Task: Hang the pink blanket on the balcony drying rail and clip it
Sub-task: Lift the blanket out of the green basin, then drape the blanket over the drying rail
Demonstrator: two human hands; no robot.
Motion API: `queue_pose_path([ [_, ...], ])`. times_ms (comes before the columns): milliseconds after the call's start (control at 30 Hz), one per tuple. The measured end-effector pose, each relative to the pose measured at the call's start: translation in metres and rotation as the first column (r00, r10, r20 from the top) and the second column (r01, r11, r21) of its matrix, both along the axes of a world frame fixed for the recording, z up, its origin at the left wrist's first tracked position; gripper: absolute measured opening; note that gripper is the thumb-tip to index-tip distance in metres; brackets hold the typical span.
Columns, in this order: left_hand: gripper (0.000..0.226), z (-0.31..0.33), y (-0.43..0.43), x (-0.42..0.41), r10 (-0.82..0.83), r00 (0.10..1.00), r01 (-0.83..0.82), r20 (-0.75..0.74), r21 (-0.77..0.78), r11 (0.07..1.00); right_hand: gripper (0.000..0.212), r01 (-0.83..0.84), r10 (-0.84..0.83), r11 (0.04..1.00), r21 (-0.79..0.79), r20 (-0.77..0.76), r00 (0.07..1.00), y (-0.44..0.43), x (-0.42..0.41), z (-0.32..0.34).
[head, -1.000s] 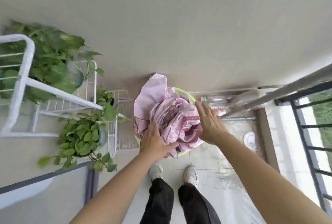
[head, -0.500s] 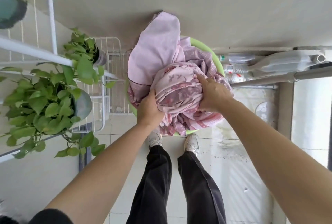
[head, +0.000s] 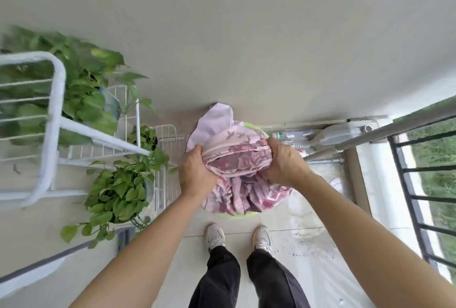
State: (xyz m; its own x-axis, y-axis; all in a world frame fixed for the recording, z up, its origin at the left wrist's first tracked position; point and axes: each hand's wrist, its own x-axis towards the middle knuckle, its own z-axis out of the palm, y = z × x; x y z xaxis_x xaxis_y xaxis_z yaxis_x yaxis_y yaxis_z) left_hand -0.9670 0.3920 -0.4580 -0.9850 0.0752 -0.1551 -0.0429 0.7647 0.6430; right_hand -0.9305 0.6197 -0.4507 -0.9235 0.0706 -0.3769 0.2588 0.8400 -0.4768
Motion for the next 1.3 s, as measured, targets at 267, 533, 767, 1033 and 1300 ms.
queue_pose_path([
  [267,0.058,0.221,0.006,-0.069,-0.1,0.966,0.144,-0.239,0.175,0.974,0.072,0.041,0.004,0.994,0.105,-0.394,0.919,0.014,-0.035,0.234],
  [533,0.076,0.392,0.025,-0.08,-0.167,0.796,0.383,-0.582,0.269,0.884,0.06,0.228,0.014,0.96,0.165,-0.838,0.545,0.038,-0.018,0.414],
  [767,0.06,0.445,0.054,-0.072,-0.528,0.849,0.44,-0.018,0.578,0.687,0.084,0.301,-0.068,0.953,0.033,-0.946,0.318,0.042,0.009,0.517],
  [1033,0.022,0.505,0.083,-0.088,-0.422,0.833,0.552,-0.358,0.467,0.691,0.125,0.173,-0.123,0.983,0.062,-0.48,0.869,0.077,0.044,0.492],
  [1300,0.045,0.559,0.115,-0.055,-0.462,0.548,0.829,-0.697,0.378,0.414,0.068,-0.116,-0.073,0.762,-0.637,-0.262,0.962,0.06,0.047,0.447],
])
